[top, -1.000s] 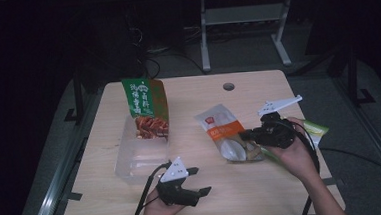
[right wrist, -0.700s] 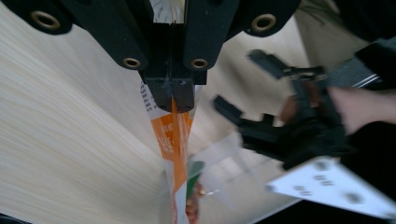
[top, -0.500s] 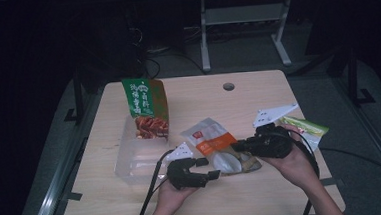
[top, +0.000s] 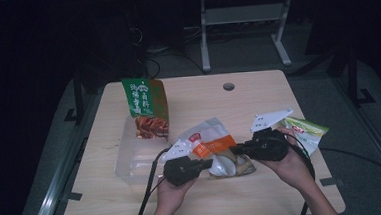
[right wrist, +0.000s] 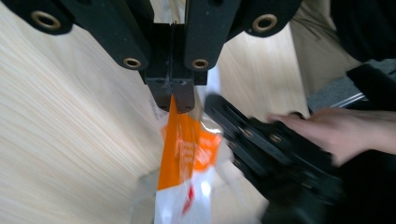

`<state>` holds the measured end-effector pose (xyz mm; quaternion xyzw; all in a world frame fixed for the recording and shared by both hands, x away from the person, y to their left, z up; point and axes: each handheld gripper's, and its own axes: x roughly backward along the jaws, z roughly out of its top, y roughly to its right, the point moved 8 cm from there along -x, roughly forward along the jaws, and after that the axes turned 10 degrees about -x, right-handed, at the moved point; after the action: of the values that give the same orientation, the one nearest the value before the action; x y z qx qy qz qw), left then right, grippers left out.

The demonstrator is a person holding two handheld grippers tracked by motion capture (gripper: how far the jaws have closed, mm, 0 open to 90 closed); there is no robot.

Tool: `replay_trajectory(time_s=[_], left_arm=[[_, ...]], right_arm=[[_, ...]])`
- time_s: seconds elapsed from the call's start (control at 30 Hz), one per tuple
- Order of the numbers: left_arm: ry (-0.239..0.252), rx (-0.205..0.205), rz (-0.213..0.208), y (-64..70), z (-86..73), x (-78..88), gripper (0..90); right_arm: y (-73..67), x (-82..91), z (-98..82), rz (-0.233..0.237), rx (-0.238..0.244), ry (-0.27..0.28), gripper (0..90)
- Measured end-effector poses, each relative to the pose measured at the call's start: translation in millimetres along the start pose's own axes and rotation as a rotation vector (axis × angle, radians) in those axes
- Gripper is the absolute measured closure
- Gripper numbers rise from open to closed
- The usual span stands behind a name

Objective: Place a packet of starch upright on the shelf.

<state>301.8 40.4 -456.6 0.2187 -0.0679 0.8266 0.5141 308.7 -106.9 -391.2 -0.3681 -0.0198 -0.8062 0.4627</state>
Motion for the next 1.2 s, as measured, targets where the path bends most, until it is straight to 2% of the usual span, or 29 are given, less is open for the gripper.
replay_trajectory(time_s=[0.07, 0.13, 0.23, 0.3, 0.37, 0.47, 0.57, 0.73, 0.83, 0.93, 1.03, 1.1, 1.2], left_arm=[[-0.015, -0.027, 0.030, -2.2, -0.6, 1.8, 89.1], [-0.031, -0.034, 0.044, -4.3, -2.5, 2.6, 89.2], [-0.034, -0.026, 0.067, -5.2, -5.7, 1.5, 89.3], [-0.058, -0.037, 0.074, -5.6, -10.3, 1.1, 89.2], [-0.073, -0.039, 0.082, -5.7, -15.2, -0.6, 89.2], [-0.064, -0.018, 0.069, -5.2, -17.6, -0.6, 89.2], [-0.075, -0.046, 0.075, -3.2, -18.3, -0.9, 89.2], [-0.079, -0.051, 0.075, -2.9, -18.8, -0.9, 89.1], [-0.079, -0.057, 0.073, -0.2, -18.7, -0.2, 88.9], [-0.089, -0.081, 0.081, 1.0, -20.5, 1.2, 87.2], [-0.082, -0.072, 0.082, 0.4, -20.5, 4.8, 81.6], [-0.075, -0.071, 0.087, 1.1, -20.1, 9.1, 75.2], [-0.076, -0.107, 0.108, 5.1, -20.0, 17.3, 70.1]], right_arm=[[5.4, -3.1, -4.6, -0.003, -0.017, 0.003, 90.0], [8.8, -6.2, -9.0, -0.004, -0.029, 0.002, 90.0], [12.8, -12.8, -15.5, -0.014, -0.018, -0.014, 89.3], [15.0, -17.1, -19.7, -0.040, -0.006, -0.033, 87.1], [14.6, -20.4, -22.8, -0.046, -0.005, -0.046, 85.0], [11.2, -24.0, -23.5, -0.017, -0.010, -0.035, 84.1], [9.4, -27.1, -23.4, -0.006, -0.015, -0.034, 79.3], [5.6, -35.0, -24.8, 0.012, -0.027, -0.052, 75.1], [5.1, -43.0, -29.1, -0.001, -0.026, -0.092, 80.5], [4.8, -46.7, -30.5, -0.004, -0.032, -0.097, 88.5], [4.5, -46.3, -30.6, -0.001, -0.039, -0.100, 89.5], [2.1, -44.5, -30.3, 0.019, -0.057, -0.100, 89.6], [-2.2, -39.1, -28.5, 0.017, -0.057, -0.108, 89.8]])
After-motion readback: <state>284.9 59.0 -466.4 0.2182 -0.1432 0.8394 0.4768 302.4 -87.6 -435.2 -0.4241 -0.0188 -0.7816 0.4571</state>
